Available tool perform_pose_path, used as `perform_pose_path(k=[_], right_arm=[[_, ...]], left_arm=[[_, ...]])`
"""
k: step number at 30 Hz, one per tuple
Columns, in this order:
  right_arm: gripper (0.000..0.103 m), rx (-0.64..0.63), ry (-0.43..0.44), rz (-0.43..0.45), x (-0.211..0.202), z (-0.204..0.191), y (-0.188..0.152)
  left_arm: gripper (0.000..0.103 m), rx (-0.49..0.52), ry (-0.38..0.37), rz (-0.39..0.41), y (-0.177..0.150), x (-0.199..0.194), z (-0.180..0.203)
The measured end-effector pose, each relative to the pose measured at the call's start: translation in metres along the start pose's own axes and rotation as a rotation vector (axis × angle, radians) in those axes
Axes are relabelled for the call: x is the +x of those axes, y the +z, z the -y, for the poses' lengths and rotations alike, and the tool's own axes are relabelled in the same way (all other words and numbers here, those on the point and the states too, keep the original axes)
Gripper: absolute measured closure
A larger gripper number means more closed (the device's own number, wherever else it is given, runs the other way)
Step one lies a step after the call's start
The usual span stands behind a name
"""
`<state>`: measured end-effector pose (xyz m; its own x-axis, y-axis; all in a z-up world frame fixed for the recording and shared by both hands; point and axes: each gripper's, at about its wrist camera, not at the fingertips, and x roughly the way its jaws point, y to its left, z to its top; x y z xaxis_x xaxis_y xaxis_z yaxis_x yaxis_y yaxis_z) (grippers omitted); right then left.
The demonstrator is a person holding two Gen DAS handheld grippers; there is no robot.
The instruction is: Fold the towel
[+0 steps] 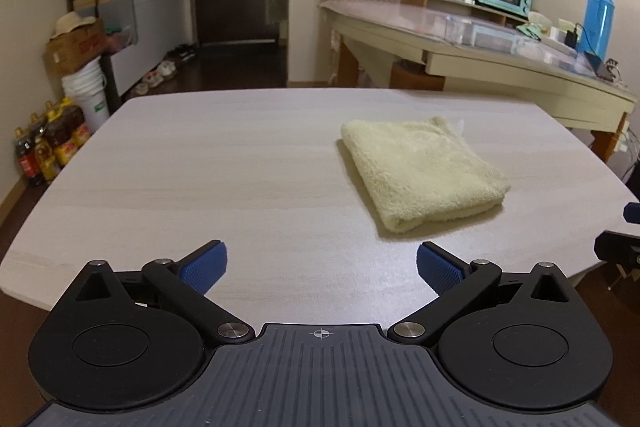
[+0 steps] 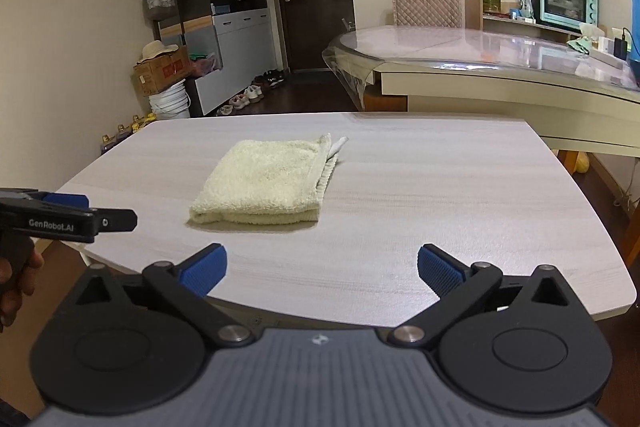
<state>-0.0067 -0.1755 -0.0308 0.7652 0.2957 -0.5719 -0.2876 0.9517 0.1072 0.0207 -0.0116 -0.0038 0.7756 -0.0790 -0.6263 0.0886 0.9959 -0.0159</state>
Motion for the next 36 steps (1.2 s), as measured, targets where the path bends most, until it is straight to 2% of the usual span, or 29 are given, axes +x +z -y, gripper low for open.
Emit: perform_pose_path(k=[9, 36], right_arm=[[0.000, -0.025, -0.013, -0.020, 0.001, -0.005, 0.005], [0.000, -0.016, -0.024, -0.035, 0.000, 0.004, 0.001]], left_arm=[[0.000, -0.020, 0.006, -0.005, -0.002, -0.003, 0.000], [0.000, 0.003, -0.021, -0.020, -0.006, 0.002, 0.015]])
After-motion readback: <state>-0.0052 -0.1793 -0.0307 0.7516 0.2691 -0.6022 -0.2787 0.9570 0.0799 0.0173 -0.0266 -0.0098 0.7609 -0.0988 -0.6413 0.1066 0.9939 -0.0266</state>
